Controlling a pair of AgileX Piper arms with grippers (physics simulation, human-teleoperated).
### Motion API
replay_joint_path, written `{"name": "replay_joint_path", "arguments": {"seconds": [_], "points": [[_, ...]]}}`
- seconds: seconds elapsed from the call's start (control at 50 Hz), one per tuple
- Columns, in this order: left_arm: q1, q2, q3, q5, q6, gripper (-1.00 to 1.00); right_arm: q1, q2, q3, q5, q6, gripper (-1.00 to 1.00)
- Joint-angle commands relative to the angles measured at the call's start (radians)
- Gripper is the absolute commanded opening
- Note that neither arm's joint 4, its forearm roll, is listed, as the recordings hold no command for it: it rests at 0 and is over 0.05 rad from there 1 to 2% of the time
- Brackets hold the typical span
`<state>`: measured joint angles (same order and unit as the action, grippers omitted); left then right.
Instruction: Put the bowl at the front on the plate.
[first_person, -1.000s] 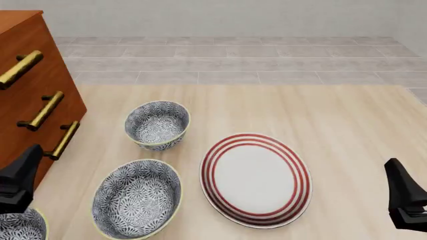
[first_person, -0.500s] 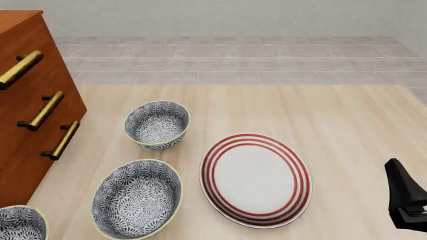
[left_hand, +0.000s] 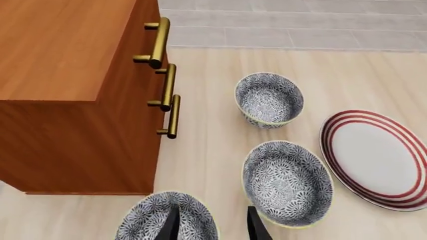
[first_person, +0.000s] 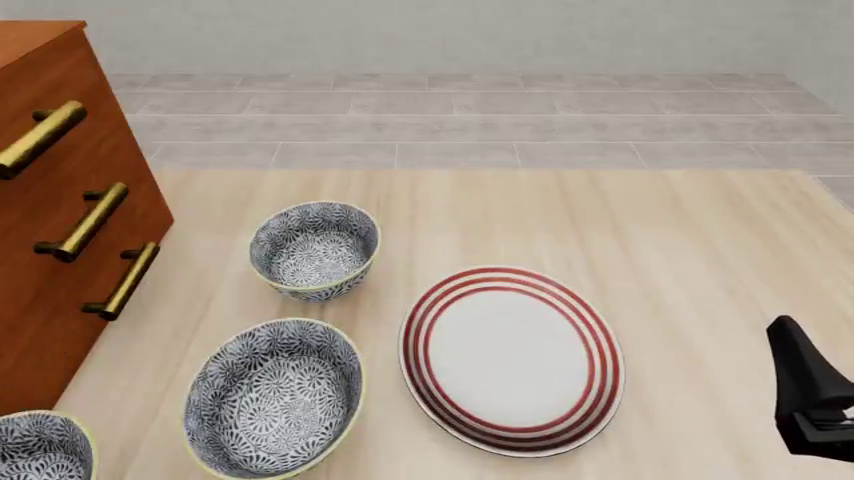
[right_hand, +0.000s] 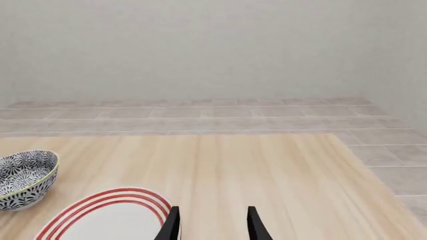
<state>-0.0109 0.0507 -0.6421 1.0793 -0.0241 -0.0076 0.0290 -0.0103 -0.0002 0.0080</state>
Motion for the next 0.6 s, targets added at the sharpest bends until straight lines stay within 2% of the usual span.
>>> {"name": "replay_joint_path", "arguments": {"seconds": [0.02, 0.12, 0.36, 0.6], "points": [[0.001, 0.025, -0.005, 0.082, -0.014, 1.0, -0.004, 0.014, 0.006, -0.018, 0.007, 1.0], [0.01, 0.041, 0.003, 0.083, -0.022, 1.0, -0.01, 0.012, 0.003, -0.013, 0.014, 1.0], [0.064, 0.06, 0.102, 0.021, -0.002, 1.0, -0.014, -0.001, 0.005, -0.006, 0.021, 1.0], [0.063, 0.095, 0.218, -0.082, -0.037, 1.0, -0.013, -0.007, 0.005, 0.001, 0.017, 1.0]]}}
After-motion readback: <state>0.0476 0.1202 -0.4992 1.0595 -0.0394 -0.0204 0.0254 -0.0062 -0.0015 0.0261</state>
